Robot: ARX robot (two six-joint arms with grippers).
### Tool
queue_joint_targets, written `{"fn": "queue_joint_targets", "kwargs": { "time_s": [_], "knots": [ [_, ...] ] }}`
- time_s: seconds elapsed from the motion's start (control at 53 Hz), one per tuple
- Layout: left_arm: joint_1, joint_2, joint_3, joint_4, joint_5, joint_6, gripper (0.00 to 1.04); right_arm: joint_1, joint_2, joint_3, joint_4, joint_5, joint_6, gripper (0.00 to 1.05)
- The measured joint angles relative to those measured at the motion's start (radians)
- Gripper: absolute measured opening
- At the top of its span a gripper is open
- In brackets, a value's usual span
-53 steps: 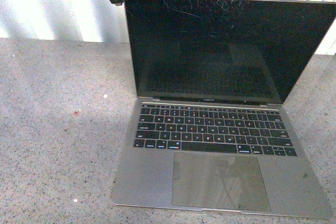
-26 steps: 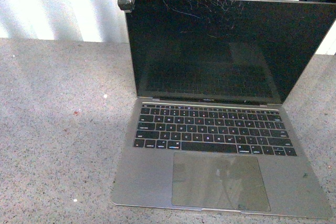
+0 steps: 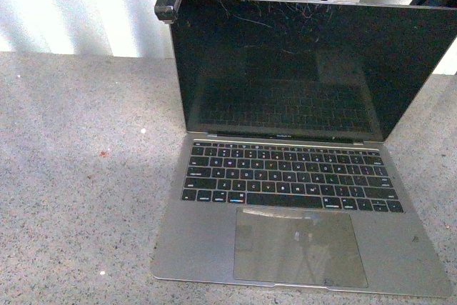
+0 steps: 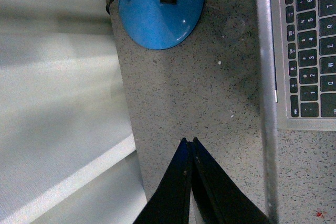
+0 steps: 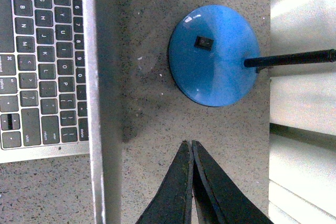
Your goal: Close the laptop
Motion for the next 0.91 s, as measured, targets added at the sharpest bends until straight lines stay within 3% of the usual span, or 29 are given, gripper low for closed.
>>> {"fn": "queue_joint_targets", "kwargs": {
  "time_s": [0.906],
  "knots": [
    [-0.055, -0.071, -0.150, -0.002, -0.062, 0.119, 0.04, 0.068, -0.071, -0.115, -0.069, 0.080, -0.013, 0.03]
  ]
}}
